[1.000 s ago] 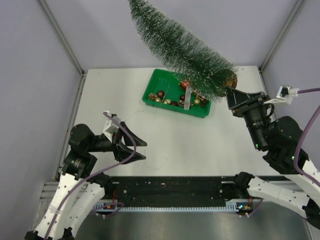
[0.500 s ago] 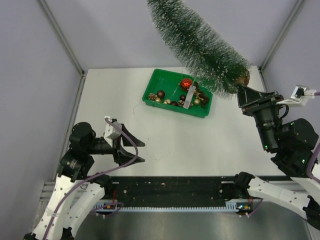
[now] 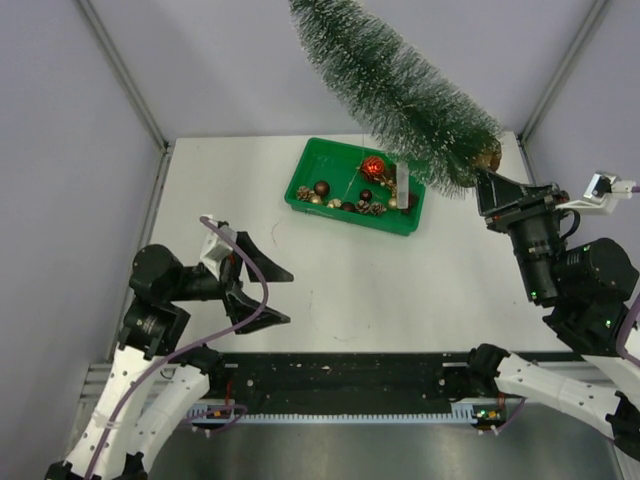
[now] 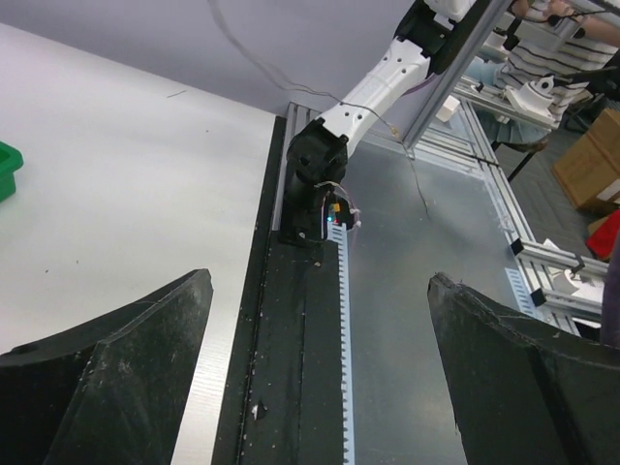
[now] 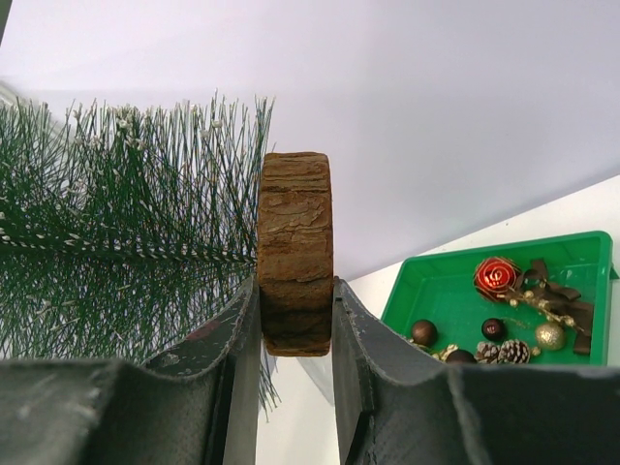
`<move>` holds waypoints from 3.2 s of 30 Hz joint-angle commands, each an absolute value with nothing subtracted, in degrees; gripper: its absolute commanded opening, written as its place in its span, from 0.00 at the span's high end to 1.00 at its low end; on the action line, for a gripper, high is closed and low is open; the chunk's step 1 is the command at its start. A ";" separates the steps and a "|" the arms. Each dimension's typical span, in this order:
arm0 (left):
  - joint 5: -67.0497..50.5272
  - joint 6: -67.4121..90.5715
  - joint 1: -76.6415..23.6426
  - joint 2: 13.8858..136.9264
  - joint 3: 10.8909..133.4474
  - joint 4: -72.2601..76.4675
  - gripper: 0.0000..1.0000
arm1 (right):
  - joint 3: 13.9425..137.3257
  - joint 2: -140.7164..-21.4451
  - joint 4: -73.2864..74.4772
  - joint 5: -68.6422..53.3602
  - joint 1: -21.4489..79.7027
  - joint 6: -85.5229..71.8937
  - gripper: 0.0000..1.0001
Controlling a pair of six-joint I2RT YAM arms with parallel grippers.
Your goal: Decorate the small christmas tree
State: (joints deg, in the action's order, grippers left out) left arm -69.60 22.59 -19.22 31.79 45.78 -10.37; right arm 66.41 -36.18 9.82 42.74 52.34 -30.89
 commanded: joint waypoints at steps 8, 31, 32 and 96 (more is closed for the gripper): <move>-65.66 39.64 -21.62 35.15 45.44 7.64 0.01 | 65.13 -37.53 4.05 42.19 52.21 -33.66 1.00; -59.95 29.10 -23.99 31.03 36.48 4.57 0.58 | 64.78 -42.19 -1.67 44.38 52.21 -33.84 1.00; -59.42 28.40 -23.99 30.76 36.30 4.14 0.75 | 64.69 -42.19 -1.67 44.47 52.29 -33.84 1.00; -23.20 -32.27 -33.04 67.69 101.09 -49.06 1.00 | 64.94 -59.57 37.27 41.03 57.38 -46.04 1.00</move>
State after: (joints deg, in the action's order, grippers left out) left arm -25.82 -31.92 -30.15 72.84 103.77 -50.28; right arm 59.72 -55.37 40.21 28.95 54.04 -35.38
